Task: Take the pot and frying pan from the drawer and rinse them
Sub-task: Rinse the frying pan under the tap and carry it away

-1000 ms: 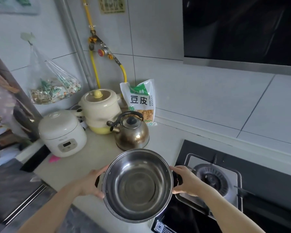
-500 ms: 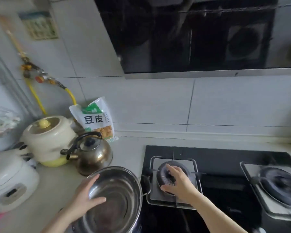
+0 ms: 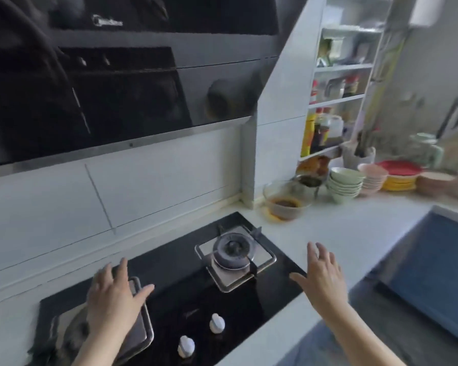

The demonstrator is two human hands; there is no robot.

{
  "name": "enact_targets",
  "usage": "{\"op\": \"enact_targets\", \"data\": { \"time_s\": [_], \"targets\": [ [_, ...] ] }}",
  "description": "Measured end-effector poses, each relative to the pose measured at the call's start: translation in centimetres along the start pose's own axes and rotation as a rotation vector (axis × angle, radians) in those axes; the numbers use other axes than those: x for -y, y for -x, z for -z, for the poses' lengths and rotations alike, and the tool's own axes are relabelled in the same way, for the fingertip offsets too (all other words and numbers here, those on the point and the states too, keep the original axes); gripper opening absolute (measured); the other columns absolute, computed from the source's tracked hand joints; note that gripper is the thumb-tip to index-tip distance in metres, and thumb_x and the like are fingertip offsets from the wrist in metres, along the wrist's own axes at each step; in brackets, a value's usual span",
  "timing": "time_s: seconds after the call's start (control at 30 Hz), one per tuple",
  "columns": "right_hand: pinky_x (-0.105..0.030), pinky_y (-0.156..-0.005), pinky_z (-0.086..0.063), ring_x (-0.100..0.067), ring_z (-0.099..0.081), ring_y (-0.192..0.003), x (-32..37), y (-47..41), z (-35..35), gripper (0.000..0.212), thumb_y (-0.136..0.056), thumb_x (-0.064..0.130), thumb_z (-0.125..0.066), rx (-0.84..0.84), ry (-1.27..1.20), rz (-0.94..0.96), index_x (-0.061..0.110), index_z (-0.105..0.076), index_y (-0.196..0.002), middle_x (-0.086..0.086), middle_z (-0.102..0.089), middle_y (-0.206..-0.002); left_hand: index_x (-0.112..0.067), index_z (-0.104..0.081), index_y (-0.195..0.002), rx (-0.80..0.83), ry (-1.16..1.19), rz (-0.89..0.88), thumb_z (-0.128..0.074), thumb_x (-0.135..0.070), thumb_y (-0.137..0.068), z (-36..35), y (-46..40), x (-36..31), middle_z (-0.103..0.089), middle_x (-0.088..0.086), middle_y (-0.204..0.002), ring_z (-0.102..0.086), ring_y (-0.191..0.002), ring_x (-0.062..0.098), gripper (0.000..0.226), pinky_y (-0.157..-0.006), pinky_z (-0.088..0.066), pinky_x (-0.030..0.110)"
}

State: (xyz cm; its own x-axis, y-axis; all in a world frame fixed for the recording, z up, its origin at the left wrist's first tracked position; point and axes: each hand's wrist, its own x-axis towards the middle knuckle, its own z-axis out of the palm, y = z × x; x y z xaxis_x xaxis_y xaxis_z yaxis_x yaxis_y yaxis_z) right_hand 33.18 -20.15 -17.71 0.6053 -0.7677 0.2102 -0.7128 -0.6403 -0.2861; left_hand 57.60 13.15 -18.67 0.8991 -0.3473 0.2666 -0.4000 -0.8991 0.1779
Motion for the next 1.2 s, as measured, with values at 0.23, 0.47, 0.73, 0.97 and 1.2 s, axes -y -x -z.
{"op": "enact_targets", "data": {
  "time_s": [0.23, 0.47, 0.73, 0.97, 1.2],
  "targets": [
    [-0.038, -0.104, -0.039, -0.028, -0.039, -0.133, -17.5, -0.3, 6.9, 0.091, -0.077, 0.057, -0.071, -0.157, 0.079, -0.336, 0.013, -0.033, -0.147, -0.008, -0.037, -0.15, 0.006, -0.048, -0.134, -0.024, 0.153, 0.015, -0.083, -0.047, -0.066, -2.9, 1.0, -19.1, -0.052, 0.036, -0.123, -0.048, -0.116, 0.053, 0.093, -0.09, -0.045, 0.06],
    [-0.031, -0.111, -0.032, -0.023, -0.027, -0.141, -30.4, 0.1, 11.5, 0.094, -0.087, 0.063, -0.055, -0.213, 0.141, -0.579, 0.012, -0.014, -0.154, -0.007, -0.023, -0.158, 0.006, -0.044, -0.137, 0.011, 0.294, -0.187, -0.082, -0.044, -0.07, -5.3, 0.6, -38.9, -0.049, 0.035, -0.128, -0.043, -0.121, 0.051, 0.092, -0.093, -0.041, 0.06],
    [-0.032, -0.111, -0.032, -0.025, -0.027, -0.141, -42.5, -3.2, 15.1, 0.094, -0.087, 0.063, -0.053, -0.293, 0.2, -0.818, 0.009, -0.014, -0.154, -0.009, -0.022, -0.157, 0.008, -0.044, -0.136, 0.065, 0.395, -0.501, -0.082, -0.044, -0.07, -9.8, -1.1, -61.7, -0.051, 0.036, -0.128, -0.046, -0.12, 0.051, 0.093, -0.095, -0.042, 0.057],
    [-0.032, -0.111, -0.031, -0.025, -0.026, -0.141, -52.4, -6.8, 18.8, 0.093, -0.089, 0.061, -0.053, -0.368, 0.216, -1.023, 0.008, -0.014, -0.154, -0.011, -0.022, -0.156, 0.0, -0.03, -0.148, 0.118, 0.432, -0.73, -0.066, -0.056, -0.081, -10.8, -1.9, -80.5, -0.04, 0.027, -0.144, -0.035, -0.135, 0.041, 0.095, -0.109, -0.033, 0.049],
    [-0.031, -0.113, -0.029, -0.024, -0.025, -0.142, -61.9, -6.7, 22.0, 0.095, -0.088, 0.059, -0.057, -0.43, 0.214, -1.195, 0.008, -0.013, -0.154, -0.01, -0.021, -0.157, -0.001, -0.028, -0.149, 0.188, 0.463, -0.941, -0.065, -0.057, -0.082, -12.3, 3.4, -96.0, -0.04, 0.024, -0.146, -0.034, -0.137, 0.039, 0.095, -0.112, -0.03, 0.047]
  ]
}}
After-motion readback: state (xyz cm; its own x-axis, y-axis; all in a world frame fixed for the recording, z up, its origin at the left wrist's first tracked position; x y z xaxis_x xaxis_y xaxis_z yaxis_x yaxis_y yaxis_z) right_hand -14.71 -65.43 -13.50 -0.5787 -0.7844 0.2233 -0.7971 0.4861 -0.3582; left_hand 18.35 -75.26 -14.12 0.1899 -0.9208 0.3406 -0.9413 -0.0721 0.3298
